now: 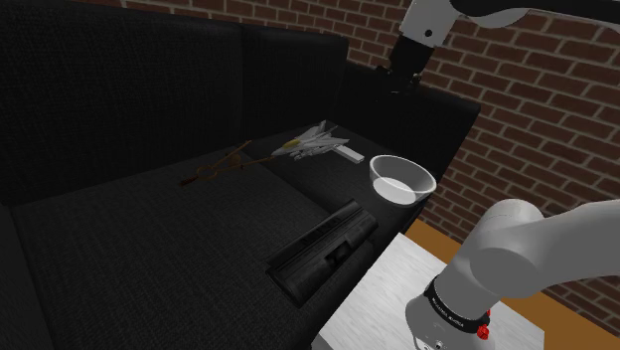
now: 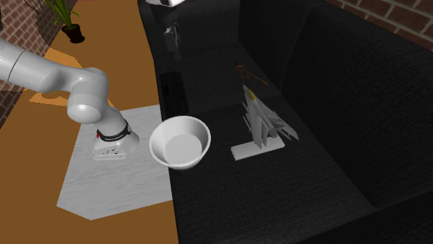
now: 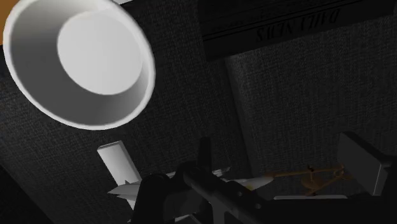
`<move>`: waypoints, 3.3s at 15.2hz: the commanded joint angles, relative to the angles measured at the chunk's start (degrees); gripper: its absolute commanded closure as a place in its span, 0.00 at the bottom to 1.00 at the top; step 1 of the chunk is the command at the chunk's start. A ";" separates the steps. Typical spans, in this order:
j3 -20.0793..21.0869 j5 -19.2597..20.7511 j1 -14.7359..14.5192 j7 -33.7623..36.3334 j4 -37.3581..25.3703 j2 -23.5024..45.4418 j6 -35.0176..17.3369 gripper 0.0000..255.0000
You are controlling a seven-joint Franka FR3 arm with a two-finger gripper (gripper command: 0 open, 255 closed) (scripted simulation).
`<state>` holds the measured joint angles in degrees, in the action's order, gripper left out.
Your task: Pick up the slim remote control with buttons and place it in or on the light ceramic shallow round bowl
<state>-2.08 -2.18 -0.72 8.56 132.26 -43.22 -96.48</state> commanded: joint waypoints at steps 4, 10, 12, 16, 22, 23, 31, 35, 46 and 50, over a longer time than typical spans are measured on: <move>-2.46 1.45 0.73 -3.06 0.83 3.49 -3.60 0.00; -7.31 3.59 1.97 -9.06 0.60 12.09 -10.69 0.00; -8.90 4.00 2.28 -11.06 -0.05 15.39 -12.94 0.00; -11.94 4.17 2.84 -15.17 -2.18 22.53 -17.14 0.00; -16.03 2.55 3.61 -21.76 -7.49 34.41 -22.33 0.00; -16.61 2.04 3.79 -22.92 -8.63 36.50 -23.02 0.00; -19.22 -3.65 6.80 -32.09 -20.29 54.07 -26.42 0.00; -19.13 -5.35 8.20 -34.25 -23.73 59.03 -27.28 0.00; -18.62 -6.74 8.55 -35.15 -21.92 61.67 -31.53 0.00; -18.62 -6.73 8.55 -35.15 -21.92 61.66 -31.52 1.00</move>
<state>-20.70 -8.93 7.83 -26.59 110.34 18.43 -127.99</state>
